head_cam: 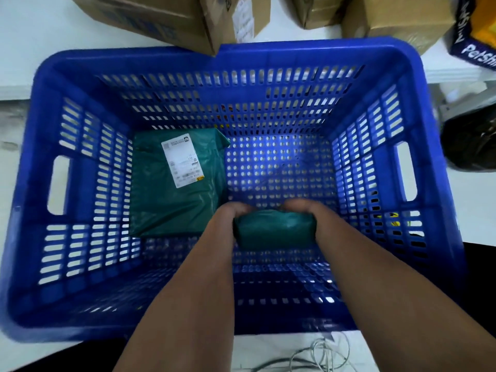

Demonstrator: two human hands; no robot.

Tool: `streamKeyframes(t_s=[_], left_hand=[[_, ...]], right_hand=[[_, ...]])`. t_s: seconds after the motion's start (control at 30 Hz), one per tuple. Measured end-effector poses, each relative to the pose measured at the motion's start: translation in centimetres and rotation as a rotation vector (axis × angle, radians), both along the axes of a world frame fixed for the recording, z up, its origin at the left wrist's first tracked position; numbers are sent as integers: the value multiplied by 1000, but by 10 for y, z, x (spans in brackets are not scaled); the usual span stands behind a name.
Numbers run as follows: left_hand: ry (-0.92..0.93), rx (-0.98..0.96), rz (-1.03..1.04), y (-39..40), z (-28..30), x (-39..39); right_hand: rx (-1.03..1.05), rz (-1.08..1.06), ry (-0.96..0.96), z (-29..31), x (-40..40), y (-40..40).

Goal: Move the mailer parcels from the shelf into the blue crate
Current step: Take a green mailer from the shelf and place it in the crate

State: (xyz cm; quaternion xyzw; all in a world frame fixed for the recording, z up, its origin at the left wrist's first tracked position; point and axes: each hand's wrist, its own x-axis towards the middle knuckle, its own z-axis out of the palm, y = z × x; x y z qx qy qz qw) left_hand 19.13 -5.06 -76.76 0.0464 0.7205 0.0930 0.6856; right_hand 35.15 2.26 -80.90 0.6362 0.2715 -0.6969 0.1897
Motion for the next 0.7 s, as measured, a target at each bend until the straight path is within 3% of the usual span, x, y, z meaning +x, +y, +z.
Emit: streamKeyframes(t_s=[0.07,0.2,0.33,0.47,0.57,0.7], left_hand=[[28,89,-21,5,19,-4],[85,277,234,6,52,-16],[141,449,321,-4,56,-16],[153,544,438,-16,61,2],[62,587,492,-20,60,8],[169,654,493,-21,51,12]], right_hand=[[27,22,62,39,-20,17],[121,-160,229,110,-28,33],[274,-31,332,153,-24,35],[337,-70,325,138,-13,17],[386,-116,279,117,-10,2],[498,22,310,108,-10,-13]])
